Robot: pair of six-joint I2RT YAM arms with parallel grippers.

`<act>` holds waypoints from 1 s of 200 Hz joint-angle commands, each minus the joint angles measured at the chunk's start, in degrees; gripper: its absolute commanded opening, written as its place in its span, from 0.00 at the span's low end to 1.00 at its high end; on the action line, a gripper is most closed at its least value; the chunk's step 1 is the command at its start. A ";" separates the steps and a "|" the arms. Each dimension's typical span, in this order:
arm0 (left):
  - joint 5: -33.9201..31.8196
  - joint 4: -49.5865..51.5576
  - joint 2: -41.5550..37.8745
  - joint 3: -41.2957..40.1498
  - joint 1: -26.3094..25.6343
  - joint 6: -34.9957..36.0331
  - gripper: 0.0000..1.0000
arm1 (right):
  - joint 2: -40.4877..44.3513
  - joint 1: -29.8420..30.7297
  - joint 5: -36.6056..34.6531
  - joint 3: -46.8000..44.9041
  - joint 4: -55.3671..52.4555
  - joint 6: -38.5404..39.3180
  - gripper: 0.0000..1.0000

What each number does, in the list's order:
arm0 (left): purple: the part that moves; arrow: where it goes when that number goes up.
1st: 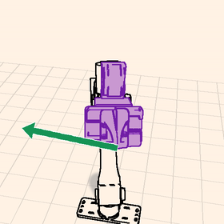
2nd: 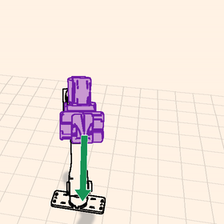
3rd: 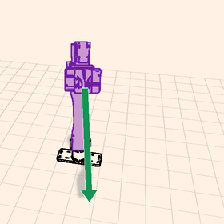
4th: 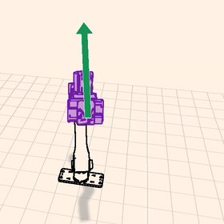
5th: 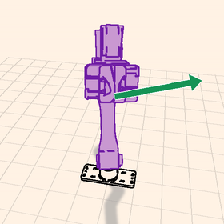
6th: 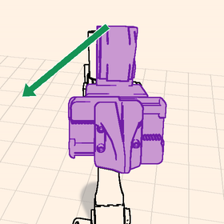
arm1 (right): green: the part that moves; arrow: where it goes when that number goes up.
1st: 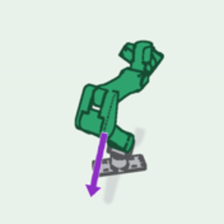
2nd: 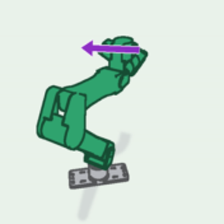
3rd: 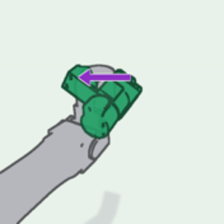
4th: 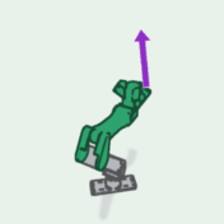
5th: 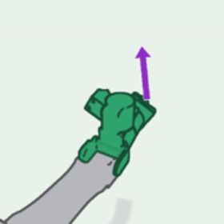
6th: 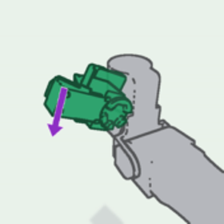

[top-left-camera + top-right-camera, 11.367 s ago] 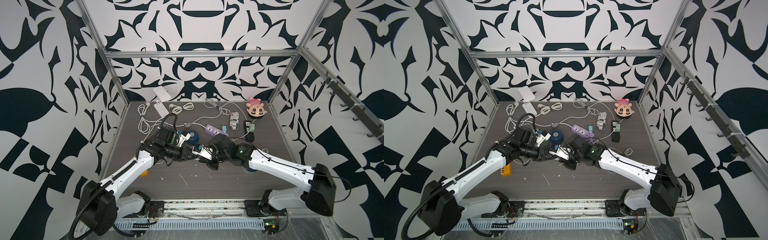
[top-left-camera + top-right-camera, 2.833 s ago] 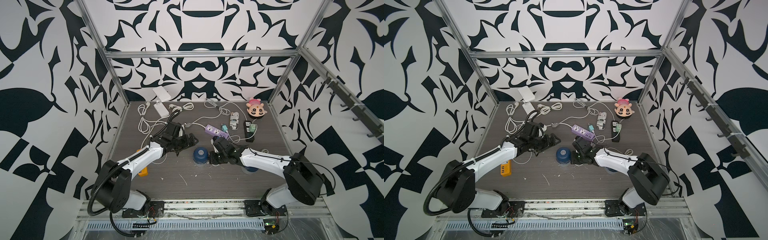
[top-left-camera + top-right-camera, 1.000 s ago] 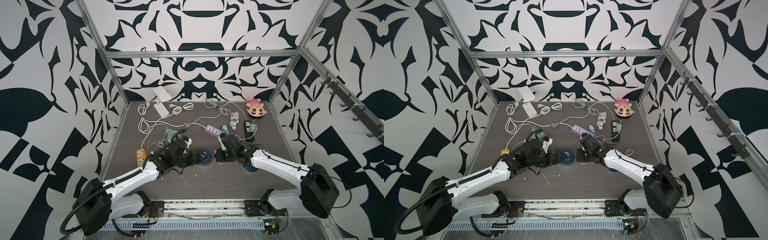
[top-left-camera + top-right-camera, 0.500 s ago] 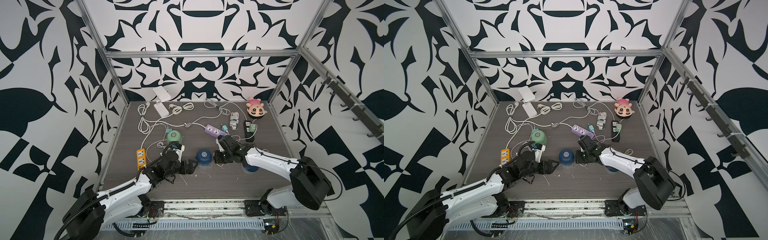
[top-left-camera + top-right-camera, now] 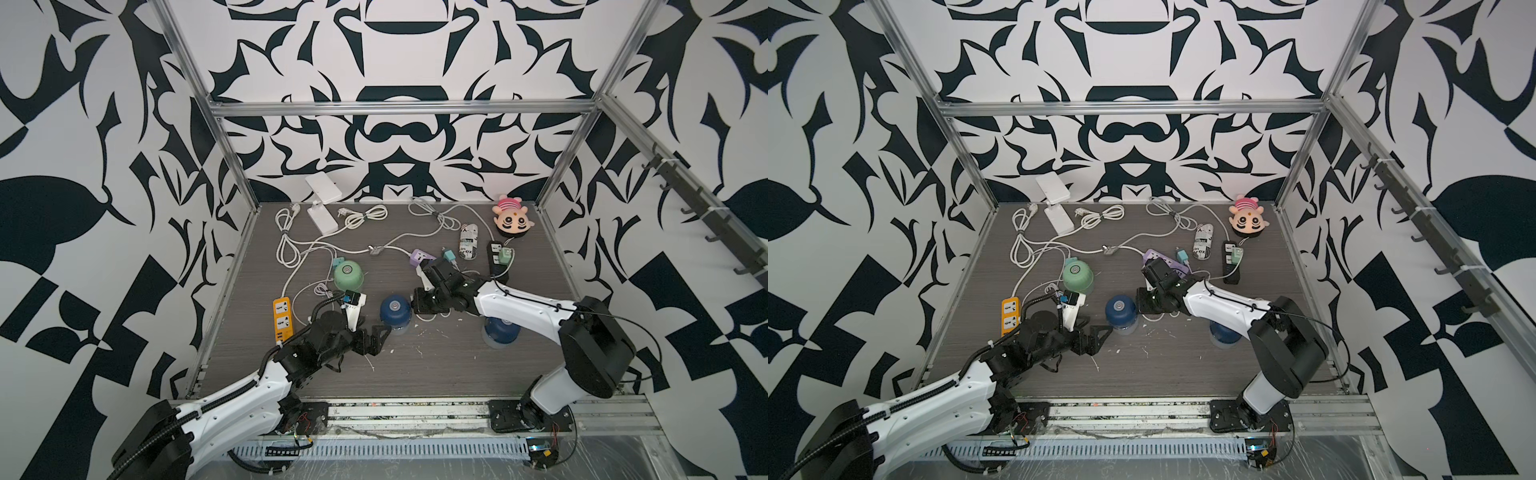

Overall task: Charge the cordless meat grinders
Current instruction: Move the cordless meat grinder to the center of the board, then pick up the cordless meat grinder at the center of the board.

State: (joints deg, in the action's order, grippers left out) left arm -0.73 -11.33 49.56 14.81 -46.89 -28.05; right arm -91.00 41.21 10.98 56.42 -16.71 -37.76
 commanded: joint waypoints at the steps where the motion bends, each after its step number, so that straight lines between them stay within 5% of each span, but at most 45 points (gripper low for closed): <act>1: -3.37 -6.34 2.93 -1.87 -0.58 2.93 0.99 | -0.24 0.36 0.25 1.77 0.71 -0.38 0.00; 66: -11.13 -22.67 16.43 -2.98 -8.75 10.60 0.99 | -0.33 -0.64 -0.91 0.74 -0.18 0.78 0.00; 112: -15.06 -27.52 20.45 -2.51 -10.12 13.54 0.99 | -1.25 -1.87 0.47 0.11 0.67 1.24 0.00; 200: -19.96 -47.67 40.28 -0.83 -10.94 16.64 0.99 | -6.19 -2.19 3.19 3.81 1.11 2.14 0.00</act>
State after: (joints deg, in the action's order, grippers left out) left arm -18.06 -49.45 87.61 12.95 -57.56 -13.41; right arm -96.97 39.33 12.93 56.93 -16.10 -36.84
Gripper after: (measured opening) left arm 0.994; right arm 0.055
